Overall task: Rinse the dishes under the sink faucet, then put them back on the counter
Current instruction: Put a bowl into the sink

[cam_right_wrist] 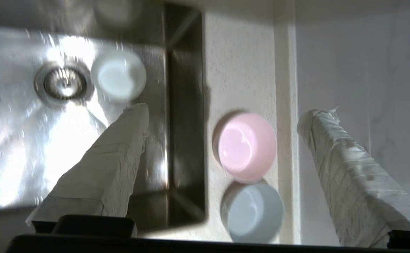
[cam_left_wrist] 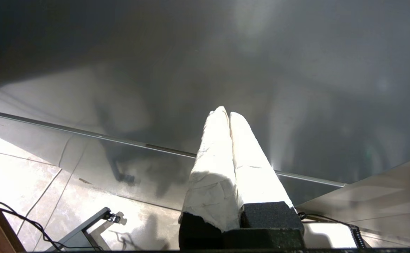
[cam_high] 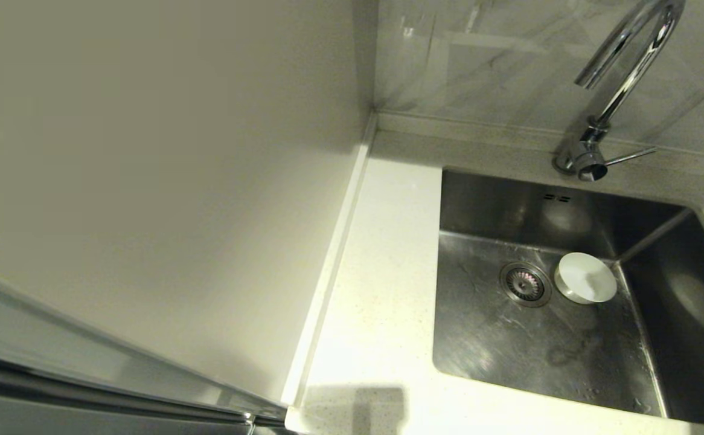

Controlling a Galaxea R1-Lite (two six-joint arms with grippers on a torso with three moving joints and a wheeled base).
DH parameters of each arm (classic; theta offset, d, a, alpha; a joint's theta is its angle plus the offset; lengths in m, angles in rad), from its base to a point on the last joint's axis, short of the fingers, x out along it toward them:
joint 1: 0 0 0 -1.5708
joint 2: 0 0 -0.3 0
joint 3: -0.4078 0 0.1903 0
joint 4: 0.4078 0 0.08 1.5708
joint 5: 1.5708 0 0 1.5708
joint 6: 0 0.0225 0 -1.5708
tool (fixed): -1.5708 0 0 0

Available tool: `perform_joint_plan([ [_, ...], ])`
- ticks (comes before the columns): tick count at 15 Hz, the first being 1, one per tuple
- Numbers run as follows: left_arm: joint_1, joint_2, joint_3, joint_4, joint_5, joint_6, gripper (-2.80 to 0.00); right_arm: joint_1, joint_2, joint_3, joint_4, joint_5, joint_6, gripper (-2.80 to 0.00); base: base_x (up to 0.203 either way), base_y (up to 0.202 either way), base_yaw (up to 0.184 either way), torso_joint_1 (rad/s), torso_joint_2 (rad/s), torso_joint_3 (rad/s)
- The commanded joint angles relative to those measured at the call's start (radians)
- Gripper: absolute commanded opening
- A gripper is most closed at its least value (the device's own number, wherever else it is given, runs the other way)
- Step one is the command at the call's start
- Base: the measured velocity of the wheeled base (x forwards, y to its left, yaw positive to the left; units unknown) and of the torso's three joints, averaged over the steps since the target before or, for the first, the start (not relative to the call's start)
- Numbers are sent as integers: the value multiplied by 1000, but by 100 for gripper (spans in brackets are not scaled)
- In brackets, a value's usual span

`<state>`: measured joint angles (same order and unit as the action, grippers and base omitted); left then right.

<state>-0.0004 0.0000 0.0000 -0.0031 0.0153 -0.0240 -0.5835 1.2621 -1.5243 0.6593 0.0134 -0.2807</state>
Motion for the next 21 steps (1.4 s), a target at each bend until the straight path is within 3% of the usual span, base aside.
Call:
perform_joint_plan([
  [1, 0, -3, 0, 0, 0, -1, -280, -52, 90, -97, 113, -18, -27, 0, 0, 0, 0, 0, 0, 0],
  [2, 0, -3, 0, 0, 1, -1, -280, -89, 95, -110, 152, -39, -47, 0, 0, 0, 0, 0, 0, 0],
  [4, 0, -3, 0, 0, 0, -1, -280, -158, 109, -121, 228, -50, -162, 0, 0, 0, 0, 0, 0, 0],
  [8, 0, -3, 0, 0, 1, -1, -280, -253, 172, -162, 438, -41, -176, 0, 0, 0, 0, 0, 0, 0],
  [9, -1, -3, 0, 0, 0, -1, -280, -260, 189, -171, 481, 5, -173, 0, 0, 0, 0, 0, 0, 0],
  [11, 0, -3, 0, 0, 0, -1, -280, -264, 220, -146, 495, 101, -137, 0, 0, 0, 0, 0, 0, 0],
  [21, 0, -3, 0, 0, 1, -1, -280, -272, 608, -287, 427, 175, -125, 0, 0, 0, 0, 0, 0, 0],
])
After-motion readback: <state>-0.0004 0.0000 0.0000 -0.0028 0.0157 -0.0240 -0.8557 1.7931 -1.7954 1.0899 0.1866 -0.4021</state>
